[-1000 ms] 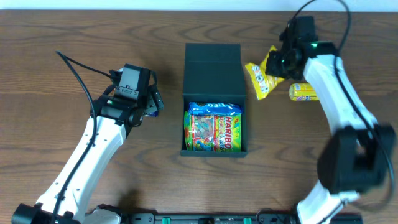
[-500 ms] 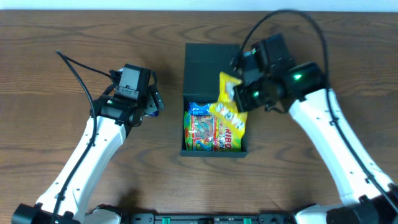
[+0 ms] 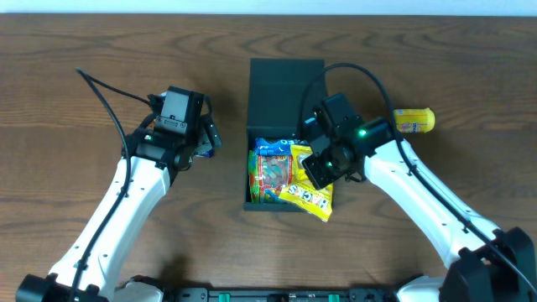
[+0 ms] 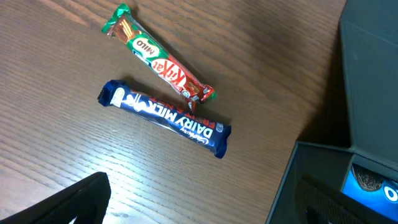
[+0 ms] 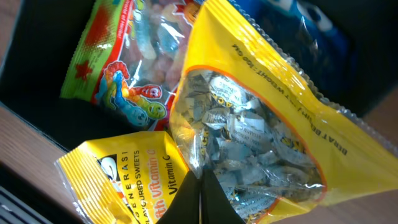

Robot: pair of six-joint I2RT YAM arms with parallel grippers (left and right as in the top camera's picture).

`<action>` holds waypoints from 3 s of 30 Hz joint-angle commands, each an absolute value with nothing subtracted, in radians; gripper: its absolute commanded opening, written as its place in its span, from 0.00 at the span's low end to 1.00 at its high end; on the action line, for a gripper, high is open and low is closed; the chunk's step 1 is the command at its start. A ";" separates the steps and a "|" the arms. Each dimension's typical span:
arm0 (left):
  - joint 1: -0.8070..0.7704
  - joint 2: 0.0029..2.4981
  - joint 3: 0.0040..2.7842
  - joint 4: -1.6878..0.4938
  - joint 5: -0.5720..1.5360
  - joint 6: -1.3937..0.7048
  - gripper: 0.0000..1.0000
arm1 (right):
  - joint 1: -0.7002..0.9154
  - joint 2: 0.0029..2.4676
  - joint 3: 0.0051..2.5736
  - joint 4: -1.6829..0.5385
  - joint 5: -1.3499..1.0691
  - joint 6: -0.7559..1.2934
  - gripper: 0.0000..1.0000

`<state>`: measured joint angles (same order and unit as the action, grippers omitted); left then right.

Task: Pack container
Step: 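Place the Halls bag into the box and open right gripper, then move right gripper to the yellow Mentos bottle and grasp it, then lower the Mentos bottle into the box's front left corner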

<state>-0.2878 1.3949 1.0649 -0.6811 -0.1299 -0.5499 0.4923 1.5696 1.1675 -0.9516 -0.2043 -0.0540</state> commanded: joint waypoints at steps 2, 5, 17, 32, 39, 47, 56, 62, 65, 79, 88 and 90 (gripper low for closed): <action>-0.282 1.392 1.065 -0.683 -0.130 -0.554 0.95 | 0.514 1.571 1.161 -0.931 -0.199 -0.141 0.02; -0.282 1.392 1.065 -0.683 -0.130 -0.554 0.95 | 0.514 1.571 1.161 -0.908 -0.199 -0.166 0.02; -0.282 1.392 1.065 -0.683 -0.130 -0.554 0.95 | 0.509 1.554 1.185 -0.902 -0.158 -0.100 0.59; -0.283 1.392 1.065 -0.684 -0.129 -0.554 0.95 | 0.055 1.567 1.200 -0.842 0.007 0.675 0.93; -0.282 1.392 1.065 -0.684 -0.110 -0.553 0.95 | -0.159 1.742 1.200 -0.759 -0.085 0.962 0.99; -0.282 1.392 1.065 -0.684 -0.103 -0.549 0.95 | -0.186 1.837 1.200 -0.524 -0.125 1.187 0.99; -0.282 1.392 1.065 -0.684 -0.103 -0.545 0.95 | -0.201 1.950 1.201 -0.455 -0.148 1.303 0.99; -0.282 1.392 1.065 -0.683 -0.102 -0.530 0.95 | -0.241 1.972 1.201 -0.458 -0.147 1.298 0.70; -0.282 1.392 1.065 -0.683 -0.102 -0.530 0.95 | -0.253 1.972 1.201 -0.465 -0.147 1.256 0.46; -0.282 1.392 1.065 -0.675 -0.103 -0.516 0.95 | -0.163 1.906 1.593 -0.738 -0.419 0.595 0.17; -0.282 1.392 1.065 -0.675 -0.103 -0.516 0.95 | 0.205 1.797 1.744 -1.110 -0.426 0.308 0.18; -0.282 1.392 1.065 -0.676 -0.103 -0.516 0.95 | 0.305 1.798 1.731 -1.193 -0.425 0.279 0.18</action>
<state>-0.2859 1.3949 1.0649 -0.6743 -0.1040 -0.5255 0.2310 1.8168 1.7248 -1.1553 -0.4114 0.3664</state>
